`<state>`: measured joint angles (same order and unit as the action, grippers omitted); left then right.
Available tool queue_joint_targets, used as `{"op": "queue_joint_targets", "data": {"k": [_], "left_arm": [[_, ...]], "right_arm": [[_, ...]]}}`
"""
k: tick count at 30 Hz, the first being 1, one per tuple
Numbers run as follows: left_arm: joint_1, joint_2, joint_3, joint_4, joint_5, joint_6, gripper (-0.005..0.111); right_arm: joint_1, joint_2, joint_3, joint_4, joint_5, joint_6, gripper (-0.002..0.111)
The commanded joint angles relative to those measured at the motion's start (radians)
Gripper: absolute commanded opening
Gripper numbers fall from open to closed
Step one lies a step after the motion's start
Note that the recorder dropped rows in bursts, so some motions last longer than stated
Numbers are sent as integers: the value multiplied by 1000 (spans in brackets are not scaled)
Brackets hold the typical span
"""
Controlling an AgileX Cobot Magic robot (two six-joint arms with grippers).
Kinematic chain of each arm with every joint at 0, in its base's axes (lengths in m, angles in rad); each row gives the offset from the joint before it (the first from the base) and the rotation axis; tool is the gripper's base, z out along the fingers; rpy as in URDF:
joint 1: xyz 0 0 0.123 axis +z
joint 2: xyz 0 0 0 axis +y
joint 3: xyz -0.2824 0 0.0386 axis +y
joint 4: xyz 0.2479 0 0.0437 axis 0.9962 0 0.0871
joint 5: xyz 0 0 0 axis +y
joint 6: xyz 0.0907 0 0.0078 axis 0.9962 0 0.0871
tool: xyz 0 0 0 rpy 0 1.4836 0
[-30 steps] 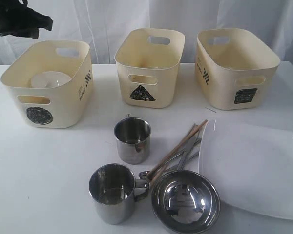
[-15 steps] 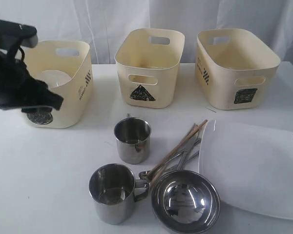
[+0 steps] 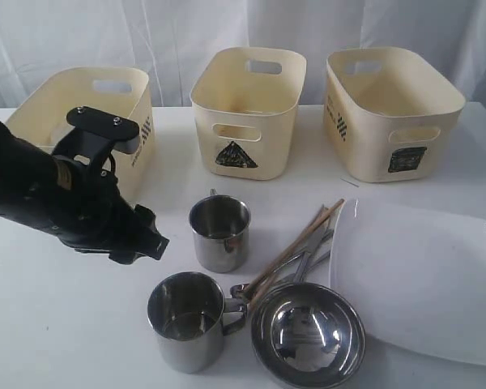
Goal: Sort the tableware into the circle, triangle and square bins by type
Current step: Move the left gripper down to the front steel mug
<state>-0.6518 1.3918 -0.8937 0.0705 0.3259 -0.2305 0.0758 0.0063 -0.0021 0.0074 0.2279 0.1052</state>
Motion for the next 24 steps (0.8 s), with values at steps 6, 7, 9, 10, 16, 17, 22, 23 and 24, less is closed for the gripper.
{"op": "queue_joint_targets", "data": {"k": [6, 7, 9, 10, 16, 17, 22, 23, 24], "left_arm": [[-101, -3, 9, -50, 56, -1, 68], [-106, -3, 9, -53, 61, -1, 68], [-119, 5, 9, -54, 71, -1, 68], [-119, 11, 9, -61, 78, -1, 68], [-119, 49, 9, -71, 116, -1, 68], [-119, 53, 9, -79, 118, -1, 68], [-119, 66, 9, -86, 108, -1, 68], [-119, 74, 9, -86, 108, -1, 68], [-119, 82, 9, -86, 108, -1, 68]], "right_arm": [[-6, -6, 2, 0, -7, 3, 0], [-6, -6, 2, 0, -7, 3, 0], [-6, -6, 2, 0, -7, 3, 0], [-6, -6, 2, 0, -7, 3, 0], [-6, -6, 2, 0, -7, 3, 0], [-6, -6, 2, 0, -7, 3, 0], [-6, -6, 2, 0, -7, 3, 0], [-6, -6, 2, 0, -7, 3, 0], [-6, -6, 2, 0, -7, 3, 0]]}}
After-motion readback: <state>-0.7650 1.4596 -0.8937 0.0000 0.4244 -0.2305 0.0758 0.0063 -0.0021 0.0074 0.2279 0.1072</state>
